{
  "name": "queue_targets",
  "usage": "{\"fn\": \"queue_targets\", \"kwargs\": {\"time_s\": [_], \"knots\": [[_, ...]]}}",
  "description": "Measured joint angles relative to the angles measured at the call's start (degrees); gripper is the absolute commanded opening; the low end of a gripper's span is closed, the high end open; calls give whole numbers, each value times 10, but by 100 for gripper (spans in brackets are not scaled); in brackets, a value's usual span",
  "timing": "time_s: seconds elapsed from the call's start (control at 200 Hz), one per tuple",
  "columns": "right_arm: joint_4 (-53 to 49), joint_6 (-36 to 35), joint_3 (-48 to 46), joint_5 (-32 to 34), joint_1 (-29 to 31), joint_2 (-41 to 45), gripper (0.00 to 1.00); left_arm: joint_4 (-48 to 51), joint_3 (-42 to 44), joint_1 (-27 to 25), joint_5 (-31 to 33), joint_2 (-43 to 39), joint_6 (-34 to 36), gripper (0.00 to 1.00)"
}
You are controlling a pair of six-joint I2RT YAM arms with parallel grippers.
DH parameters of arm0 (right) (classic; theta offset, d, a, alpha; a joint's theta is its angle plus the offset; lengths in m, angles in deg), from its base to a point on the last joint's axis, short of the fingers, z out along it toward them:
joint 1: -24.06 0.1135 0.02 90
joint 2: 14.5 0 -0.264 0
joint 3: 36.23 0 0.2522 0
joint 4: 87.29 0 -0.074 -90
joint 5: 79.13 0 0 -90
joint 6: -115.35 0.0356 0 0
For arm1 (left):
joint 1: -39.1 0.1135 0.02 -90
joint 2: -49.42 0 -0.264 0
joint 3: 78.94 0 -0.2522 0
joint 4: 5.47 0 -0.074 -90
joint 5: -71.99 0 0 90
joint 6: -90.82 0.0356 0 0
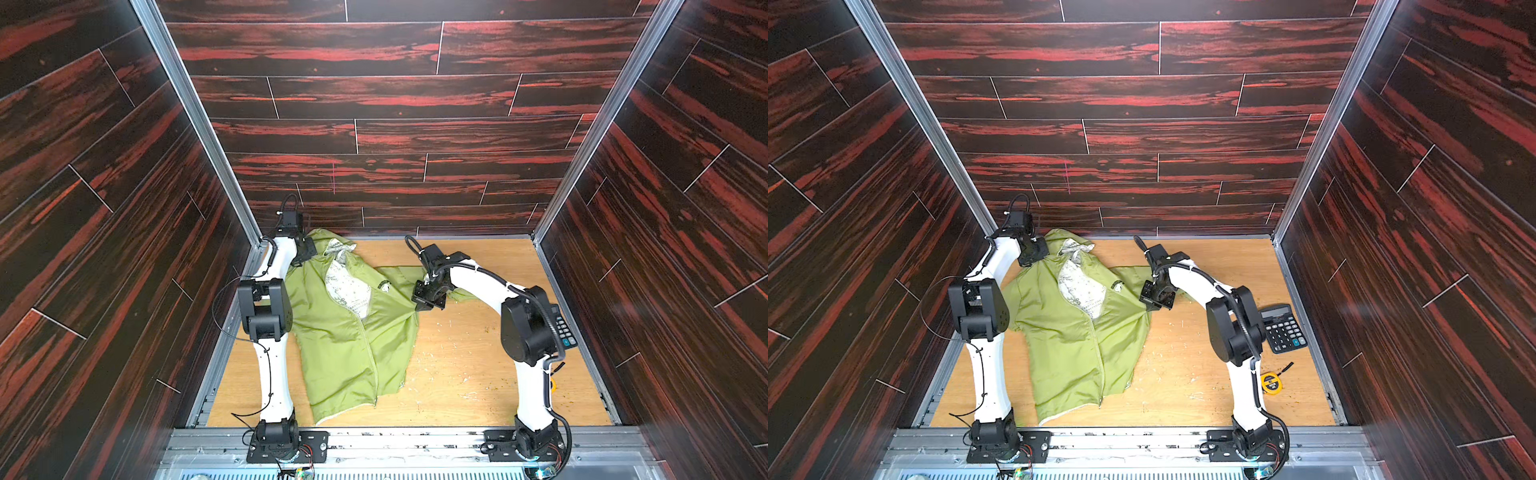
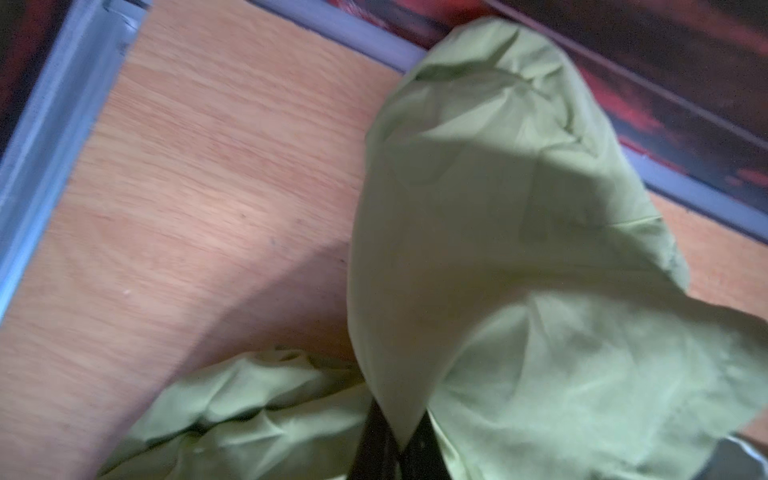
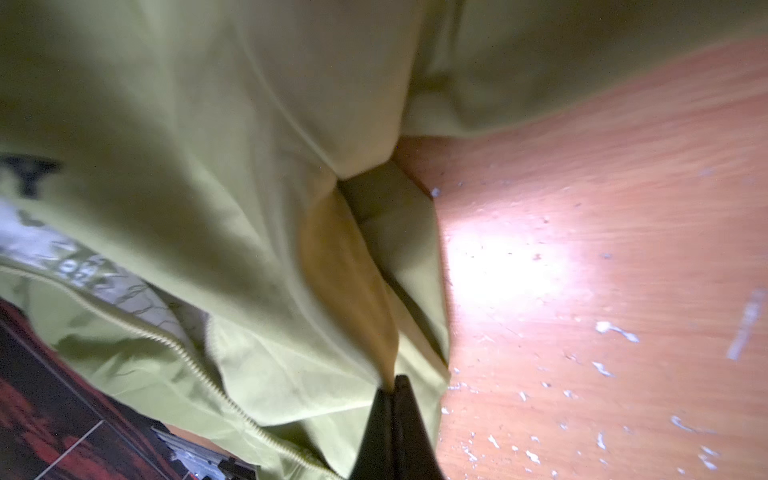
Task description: Zip up the jacket
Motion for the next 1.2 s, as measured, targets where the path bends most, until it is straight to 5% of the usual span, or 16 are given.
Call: {"fn": "queue_targets", "kwargs": {"time_s": [0.07,0.18,0.286,0.356,0.466,0.912,1.202], "knots": [[1,2,-3,5,-4,12,0,11,-14,1,1,0,-5,2],[3,4,-4,8,-6,19,0,26,-37,0,-2,0,-13,37],[5,5,-5,3,-7,19,34,32,-43,0,-7,-3,-24,55],[7,2,-5,1,-7,20,49,38,-37,1,-7,-11,-26,57],[12,-11,-22,2,-6,31,55,46,22,1,-7,-59,-39,57],[70,-19,-235,-23,71,162,57,57,499,-16,-41,-504,-136,58],[130,-3,-263,-55,122,143,56,83,740,-86,-77,-647,-209,58]]}}
